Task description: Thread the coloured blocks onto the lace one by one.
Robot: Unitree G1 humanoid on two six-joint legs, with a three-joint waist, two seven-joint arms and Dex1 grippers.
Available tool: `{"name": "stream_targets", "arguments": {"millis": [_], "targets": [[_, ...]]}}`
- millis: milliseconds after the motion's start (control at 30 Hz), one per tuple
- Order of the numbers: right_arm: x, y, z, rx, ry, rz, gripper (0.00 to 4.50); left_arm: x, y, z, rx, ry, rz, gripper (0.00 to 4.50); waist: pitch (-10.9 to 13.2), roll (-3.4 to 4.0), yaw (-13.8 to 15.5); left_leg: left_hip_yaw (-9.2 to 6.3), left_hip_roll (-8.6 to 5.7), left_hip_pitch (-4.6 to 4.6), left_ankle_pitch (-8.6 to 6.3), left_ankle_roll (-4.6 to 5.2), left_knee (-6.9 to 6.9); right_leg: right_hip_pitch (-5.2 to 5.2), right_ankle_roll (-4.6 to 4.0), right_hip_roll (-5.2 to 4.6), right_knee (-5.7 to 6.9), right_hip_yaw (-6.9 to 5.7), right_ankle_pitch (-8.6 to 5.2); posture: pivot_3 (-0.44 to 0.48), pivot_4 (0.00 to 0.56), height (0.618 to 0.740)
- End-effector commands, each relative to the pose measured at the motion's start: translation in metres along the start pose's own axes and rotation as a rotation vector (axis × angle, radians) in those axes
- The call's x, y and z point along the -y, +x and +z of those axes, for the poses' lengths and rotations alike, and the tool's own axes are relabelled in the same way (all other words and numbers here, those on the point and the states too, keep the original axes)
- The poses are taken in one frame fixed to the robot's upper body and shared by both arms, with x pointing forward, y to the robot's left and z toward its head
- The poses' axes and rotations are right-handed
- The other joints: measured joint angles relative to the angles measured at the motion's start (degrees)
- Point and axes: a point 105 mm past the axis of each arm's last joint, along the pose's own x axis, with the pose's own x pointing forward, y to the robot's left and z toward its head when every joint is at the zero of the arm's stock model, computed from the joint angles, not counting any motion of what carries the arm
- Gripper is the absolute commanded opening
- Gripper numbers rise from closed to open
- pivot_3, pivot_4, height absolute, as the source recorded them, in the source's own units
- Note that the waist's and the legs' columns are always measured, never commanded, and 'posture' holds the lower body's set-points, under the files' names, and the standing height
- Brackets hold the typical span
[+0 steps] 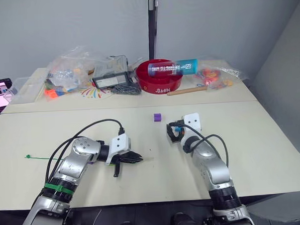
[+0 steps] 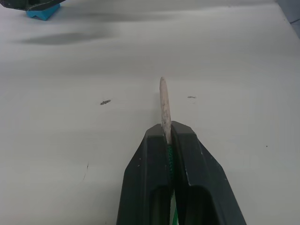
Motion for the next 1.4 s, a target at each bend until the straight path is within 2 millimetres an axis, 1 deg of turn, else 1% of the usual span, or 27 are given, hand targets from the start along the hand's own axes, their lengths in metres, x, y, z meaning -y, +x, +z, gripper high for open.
{"name": "stream_targets", "arguments": {"millis": [33,300,400,500,600,700,733,767,833,867,933,1033,1133,1200,1233,1333,1400], "targets": [[0.0,-0.001,0.01,0.046,-0.004,-0.045,4.46,-0.002,-0.005,0.009,0.018,0.034,0.007,0.0,0.0,0.0,0.01,0.0,0.0,0.0,0.0,0.0,0.0,0.0,0.0,0.0,0.0,0.0,0.0,0.0,0.15,0.731],[0.007,0.005,0.0,0.024,0.02,-0.102,4.46,-0.002,-0.005,0.009,0.013,0.033,0.008,0.0,0.01,0.01,-0.11,0.0,0.01,0.0,0.0,0.0,0.0,0.0,0.0,0.0,0.0,0.0,0.0,0.0,0.15,0.731],[0.006,0.009,-0.008,0.007,0.047,-0.125,4.46,-0.003,-0.006,0.009,0.011,0.032,0.009,0.0,0.01,0.01,-0.22,0.0,0.01,0.01,0.0,0.0,0.0,0.0,0.0,0.01,0.0,0.0,0.0,0.0,0.15,0.731],[-0.003,0.013,-0.013,-0.003,0.078,-0.106,4.46,-0.004,-0.006,0.009,0.009,0.033,0.011,0.0,0.01,0.01,-0.35,0.0,0.01,0.0,0.0,0.0,-0.01,0.0,0.0,0.01,0.0,0.0,0.0,0.0,0.15,0.731],[-0.007,0.016,-0.014,-0.005,0.095,-0.096,3.67,-0.004,-0.007,0.008,0.005,0.033,0.012,0.0,0.01,0.01,-0.78,0.0,0.01,0.01,0.0,0.0,-0.01,0.0,0.0,0.01,0.0,0.0,0.0,0.0,0.15,0.731],[-0.007,0.017,-0.014,0.003,0.095,-0.096,2.65,-0.004,-0.007,0.008,0.003,0.032,0.011,0.0,0.01,0.01,-1.16,-0.01,0.02,0.01,0.0,0.0,-0.01,0.0,0.0,0.01,0.02,0.0,0.0,0.0,0.15,0.731],[-0.007,0.017,-0.014,0.004,0.099,-0.095,2.19,-0.004,-0.007,0.008,0.002,0.033,0.01,0.0,0.01,0.01,-1.19,-0.02,0.02,0.01,0.0,0.0,-0.01,0.0,0.0,0.01,0.02,0.0,0.0,0.0,0.15,0.731],[-0.007,0.017,-0.013,0.005,0.097,-0.094,1.95,-0.003,-0.007,0.008,0.001,0.032,0.01,0.0,0.01,0.01,-1.2,-0.02,0.01,0.01,0.0,0.0,-0.01,0.0,0.0,0.01,0.02,0.0,0.0,0.0,0.15,0.731],[-0.007,0.016,-0.013,0.006,0.099,-0.096,1.28,-0.003,-0.007,0.009,0.001,0.033,0.009,0.0,0.01,0.01,-1.2,-0.02,0.01,0.01,0.0,0.0,-0.01,0.0,0.0,0.01,0.02,0.0,0.0,0.0,0.15,0.731],[-0.006,0.015,-0.013,0.007,0.096,-0.096,1.19,-0.003,-0.007,0.009,0.001,0.033,0.008,0.0,0.01,0.01,-1.2,-0.02,0.01,0.01,0.0,0.0,-0.01,0.0,0.0,0.01,0.02,0.0,0.0,0.0,0.15,0.731],[-0.006,0.013,-0.012,0.013,0.091,-0.094,1.19,-0.003,-0.007,0.009,0.001,0.032,0.008,0.0,0.01,0.02,-1.21,-0.02,0.01,0.01,0.0,0.0,-0.01,0.0,0.0,0.01,0.01,0.0,0.0,0.0,0.15,0.731],[-0.013,0.001,-0.004,0.046,0.078,-0.044,1.19,-0.002,-0.008,0.009,0.001,0.032,0.005,0.0,0.01,0.02,-1.13,-0.04,0.01,0.0,0.0,0.0,-0.02,0.0,0.0,0.01,0.02,0.0,0.0,0.0,0.15,0.731],[-0.026,-0.028,0.004,0.065,0.039,0.035,1.19,-0.002,-0.008,0.01,0.004,0.032,0.006,0.0,0.02,0.03,-1.14,-0.08,0.0,-0.04,-0.01,0.02,-0.06,-0.01,0.0,0.0,0.02,-0.01,0.0,0.0,0.15,0.731],[-0.035,-0.051,-0.001,0.031,0.019,0.095,1.19,-0.002,-0.009,0.01,0.006,0.034,0.006,0.0,0.02,0.03,-1.09,-0.09,0.0,-0.05,-0.02,0.03,-0.06,-0.02,0.01,0.0,0.01,-0.02,0.0,0.0,0.15,0.731],[-0.039,-0.06,-0.003,0.015,0.014,0.119,1.19,-0.002,-0.009,0.01,0.006,0.035,0.006,0.0,0.01,0.03,-1.1,-0.09,0.0,-0.07,-0.02,0.03,-0.06,-0.03,0.01,0.0,-0.01,-0.01,-0.01,0.0,0.15,0.731],[-0.051,-0.077,-0.012,-0.042,0.012,0.172,1.19,-0.002,-0.01,0.01,0.008,0.037,0.005,0.0,0.02,0.03,-1.21,-0.07,0.01,-0.04,-0.02,0.03,-0.06,-0.01,0.02,0.01,-0.05,-0.02,-0.02,0.0,0.15,0.731],[-0.054,-0.086,-0.023,-0.105,0.026,0.177,1.19,-0.003,-0.009,0.011,0.01,0.039,0.002,0.0,0.02,0.02,-1.11,-0.06,0.01,-0.02,-0.01,0.01,-0.06,0.0,0.01,0.02,-0.06,-0.01,-0.02,0.0,0.15,0.731]]}}
